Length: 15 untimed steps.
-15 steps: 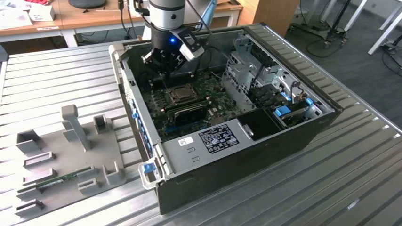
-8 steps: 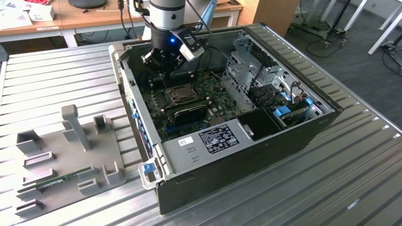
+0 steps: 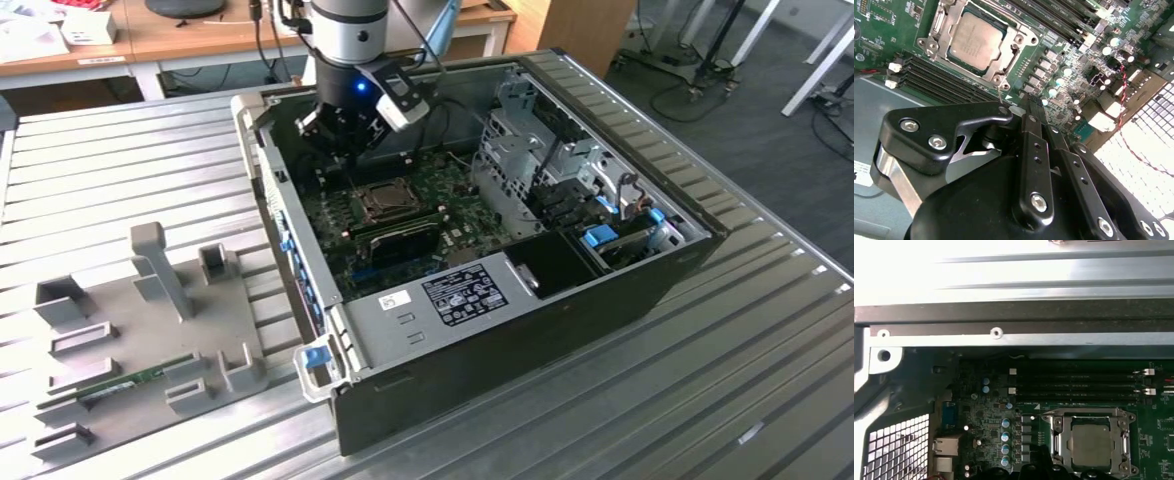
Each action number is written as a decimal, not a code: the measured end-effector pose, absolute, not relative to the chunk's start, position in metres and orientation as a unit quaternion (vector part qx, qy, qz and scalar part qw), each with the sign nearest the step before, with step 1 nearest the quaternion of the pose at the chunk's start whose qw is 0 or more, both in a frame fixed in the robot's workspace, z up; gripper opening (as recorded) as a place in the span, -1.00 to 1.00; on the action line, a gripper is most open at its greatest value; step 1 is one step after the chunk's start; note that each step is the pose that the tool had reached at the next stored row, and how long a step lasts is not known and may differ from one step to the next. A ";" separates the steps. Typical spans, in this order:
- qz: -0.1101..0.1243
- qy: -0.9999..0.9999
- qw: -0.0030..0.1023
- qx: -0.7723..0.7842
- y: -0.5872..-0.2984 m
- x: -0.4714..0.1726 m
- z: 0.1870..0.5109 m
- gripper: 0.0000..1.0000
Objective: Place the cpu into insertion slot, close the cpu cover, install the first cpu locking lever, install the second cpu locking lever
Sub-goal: 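Install the first cpu locking lever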
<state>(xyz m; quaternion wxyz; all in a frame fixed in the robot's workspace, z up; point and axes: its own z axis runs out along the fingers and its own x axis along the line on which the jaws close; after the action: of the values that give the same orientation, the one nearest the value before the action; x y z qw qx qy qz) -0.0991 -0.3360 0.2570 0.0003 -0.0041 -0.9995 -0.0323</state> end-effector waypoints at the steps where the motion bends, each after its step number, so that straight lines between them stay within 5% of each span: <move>1: -0.032 -0.999 0.000 -0.004 -0.336 -0.100 0.257 -0.80; 15: -0.032 -0.999 -0.001 -0.004 -0.335 -0.110 0.257 -0.80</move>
<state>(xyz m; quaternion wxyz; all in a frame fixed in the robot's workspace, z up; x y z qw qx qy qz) -0.1105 -0.3349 0.2567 -0.0007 -0.0041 -0.9995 -0.0322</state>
